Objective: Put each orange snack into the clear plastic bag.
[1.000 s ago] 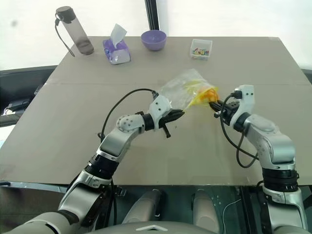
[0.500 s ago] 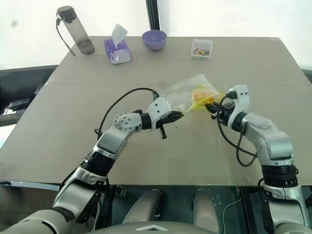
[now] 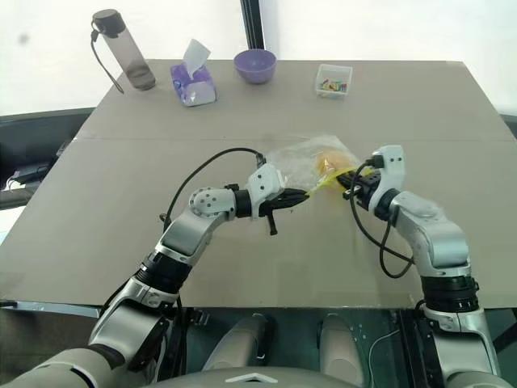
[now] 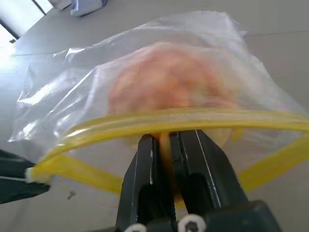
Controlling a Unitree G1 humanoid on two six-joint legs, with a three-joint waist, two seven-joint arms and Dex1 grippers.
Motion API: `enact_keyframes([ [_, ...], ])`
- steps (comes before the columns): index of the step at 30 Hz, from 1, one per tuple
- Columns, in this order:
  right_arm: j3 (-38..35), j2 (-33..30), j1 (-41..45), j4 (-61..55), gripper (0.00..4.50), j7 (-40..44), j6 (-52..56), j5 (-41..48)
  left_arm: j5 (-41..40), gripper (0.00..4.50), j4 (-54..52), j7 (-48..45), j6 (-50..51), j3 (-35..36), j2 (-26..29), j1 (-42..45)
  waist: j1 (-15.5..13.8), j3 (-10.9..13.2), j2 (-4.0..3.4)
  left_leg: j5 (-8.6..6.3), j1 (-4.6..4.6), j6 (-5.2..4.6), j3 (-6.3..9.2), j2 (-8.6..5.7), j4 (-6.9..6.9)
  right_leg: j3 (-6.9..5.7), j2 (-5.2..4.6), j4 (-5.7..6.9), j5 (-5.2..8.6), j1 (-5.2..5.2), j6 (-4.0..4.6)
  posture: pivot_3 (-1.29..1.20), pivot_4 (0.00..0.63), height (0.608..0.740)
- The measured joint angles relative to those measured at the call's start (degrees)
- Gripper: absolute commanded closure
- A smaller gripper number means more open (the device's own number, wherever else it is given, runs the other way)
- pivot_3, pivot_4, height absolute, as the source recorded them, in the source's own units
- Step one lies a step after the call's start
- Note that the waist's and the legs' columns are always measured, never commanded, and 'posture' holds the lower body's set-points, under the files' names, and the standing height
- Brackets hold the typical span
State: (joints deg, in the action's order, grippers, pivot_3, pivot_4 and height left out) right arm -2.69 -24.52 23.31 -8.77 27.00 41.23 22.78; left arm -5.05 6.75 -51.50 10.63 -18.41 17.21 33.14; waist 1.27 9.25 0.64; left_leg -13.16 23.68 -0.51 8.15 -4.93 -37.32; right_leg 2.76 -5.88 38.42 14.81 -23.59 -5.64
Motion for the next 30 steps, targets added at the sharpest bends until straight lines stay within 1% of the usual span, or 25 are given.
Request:
enact_keyframes([
  [3, -1.05, 0.83, 1.45, 2.7, 2.85, -3.25, 0.06, -1.34, -0.81, 4.5, -0.62, -0.03, 0.33, -0.01, -0.52, -0.07, -0.25, 0.0, 0.0, 0.0, 0.01, 0.0, 0.0, -0.02, -0.02, 0.01, -0.02, 0.02, 0.0, 0.0, 0.0, 0.0, 0.15, 0.74],
  [4, -1.2, 0.83, 1.4, 2.57, 2.47, -2.94, 0.06, -1.16, -0.86, 4.5, -0.62, 0.11, 0.53, 0.15, -0.52, -0.11, -0.3, 0.0, 0.0, 0.0, 0.01, 0.0, 0.01, -0.03, -0.02, 0.0, -0.02, 0.02, 0.0, 0.0, 0.0, 0.0, 0.15, 0.74],
  [6, -1.09, 0.81, 0.38, -0.05, 1.48, -1.49, 0.45, 0.19, -1.39, 4.5, -0.59, 1.25, 2.06, 1.07, -1.35, -0.09, -0.32, 0.0, 0.0, 0.0, 0.04, 0.0, 0.06, -0.02, -0.01, -0.05, -0.02, 0.0, 0.0, 0.0, 0.0, 0.0, 0.15, 0.74],
  [10, -0.32, -1.36, -2.23, -5.62, 1.48, 1.07, 1.36, 1.39, -2.94, 4.5, -0.52, 3.37, 5.2, 3.25, -2.93, 0.3, -0.37, 0.0, 0.0, 0.0, 0.06, 0.0, 0.06, -0.04, -0.02, -0.06, -0.03, -0.05, 0.0, 0.01, 0.0, 0.0, 0.15, 0.74],
  [14, -0.96, -8.64, -8.01, -13.26, 1.48, 6.05, 3.42, 4.37, -4.23, 4.5, -0.53, 4.57, 7.79, 5.35, -3.12, 0.51, -0.47, 0.0, 0.0, -0.01, 0.05, -0.02, 0.09, -0.03, -0.02, -0.12, -0.02, -0.07, 0.0, 0.05, -0.01, 0.0, 0.15, 0.74],
  [17, -2.53, -17.14, -15.28, -19.07, 1.48, 11.65, 3.05, 5.28, -4.38, 4.5, -0.57, 5.07, 8.2, 5.55, -3.16, 0.48, -0.65, 0.02, 0.02, -0.01, 0.09, -0.03, 0.1, -0.05, -0.04, -0.16, -0.05, -0.17, 0.0, 0.09, -0.02, 0.0, 0.15, 0.74],
  [20, -4.82, -20.86, -18.87, -21.09, 1.48, 14.05, 0.58, 4.45, -4.42, 4.5, -0.57, 5.25, 8.37, 5.62, -3.84, 0.54, -0.34, 0.02, 0.03, -0.02, 0.03, -0.03, 0.04, -0.02, -0.04, -0.13, -0.03, -0.15, 0.0, 0.11, -0.03, 0.0, 0.15, 0.74],
  [22, -5.63, -23.76, -20.72, -21.36, 1.48, 14.62, -2.48, 1.8, -4.56, 4.5, -0.57, 5.5, 8.67, 5.61, -4.27, 0.53, -0.39, 0.02, 0.03, -0.02, 0.03, -0.03, 0.06, -0.01, -0.04, -0.15, -0.02, -0.13, 0.0, 0.11, -0.03, 0.0, 0.15, 0.74],
  [25, -5.44, -27.04, -21.61, -19.15, 1.48, 13.31, -7.86, -5.21, -4.68, 4.5, -0.57, 5.6, 9.07, 5.61, -4.42, 0.52, -0.46, 0.02, 0.04, -0.01, 0.03, -0.02, 0.04, -0.03, -0.05, -0.14, -0.03, -0.13, 0.0, 0.11, -0.03, 0.0, 0.15, 0.74],
  [26, -4.77, -28.0, -21.37, -17.02, 1.48, 12.03, -10.2, -8.92, -4.73, 4.5, -0.58, 5.63, 9.23, 5.61, -4.44, 0.49, -0.49, 0.02, 0.04, 0.0, 0.03, 0.0, 0.02, -0.03, -0.06, -0.13, -0.04, -0.13, 0.0, 0.11, -0.03, 0.0, 0.15, 0.74],
  [28, -3.45, -28.19, -20.31, -14.2, 1.48, 9.97, -12.4, -13.46, -4.78, 4.5, -0.62, 5.66, 9.43, 5.61, -4.6, 0.39, -0.49, 0.02, 0.04, 0.07, 0.04, 0.12, 0.02, -0.03, -0.06, -0.13, -0.04, -0.13, 0.0, 0.1, -0.03, 0.0, 0.15, 0.74],
  [30, 0.34, -28.58, -18.53, -10.5, 1.48, 8.06, -16.19, -19.51, -4.79, 4.5, -0.67, 5.78, 9.62, 5.44, -5.1, 0.26, -0.47, 0.02, 0.04, 0.12, 0.04, 0.2, 0.02, -0.02, -0.06, -0.13, -0.03, -0.13, 0.0, 0.1, -0.03, 0.0, 0.15, 0.74],
])
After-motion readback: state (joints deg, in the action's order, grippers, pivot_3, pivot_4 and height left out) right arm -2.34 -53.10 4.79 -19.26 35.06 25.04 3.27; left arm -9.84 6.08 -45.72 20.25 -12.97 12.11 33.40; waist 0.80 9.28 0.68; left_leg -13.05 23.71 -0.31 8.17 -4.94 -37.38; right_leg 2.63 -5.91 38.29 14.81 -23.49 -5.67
